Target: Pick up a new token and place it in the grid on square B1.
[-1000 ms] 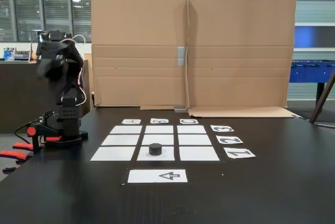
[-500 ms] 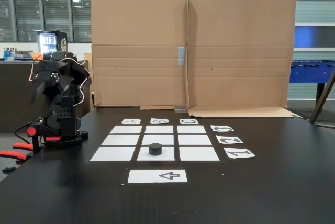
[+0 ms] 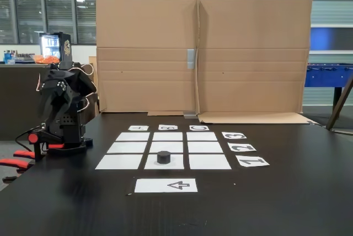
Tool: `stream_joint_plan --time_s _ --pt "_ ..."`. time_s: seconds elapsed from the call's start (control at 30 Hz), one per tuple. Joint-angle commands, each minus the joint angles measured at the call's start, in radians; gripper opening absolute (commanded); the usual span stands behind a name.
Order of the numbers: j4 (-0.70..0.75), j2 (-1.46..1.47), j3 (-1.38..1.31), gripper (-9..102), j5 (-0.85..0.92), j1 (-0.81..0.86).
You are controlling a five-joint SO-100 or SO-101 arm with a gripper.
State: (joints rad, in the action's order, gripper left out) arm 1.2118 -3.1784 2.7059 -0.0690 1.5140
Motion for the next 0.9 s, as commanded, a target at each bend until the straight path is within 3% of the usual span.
stream_joint_plan --time_s 0.0,0.37,0.87 --pt "0.011 -0.035 0.012 14 -0.005 0.006" --pt "0.091 -0.14 0.081 14 -0.002 -0.003" --pt "0.061 -0.146 0.176 15 0.006 -0.012"
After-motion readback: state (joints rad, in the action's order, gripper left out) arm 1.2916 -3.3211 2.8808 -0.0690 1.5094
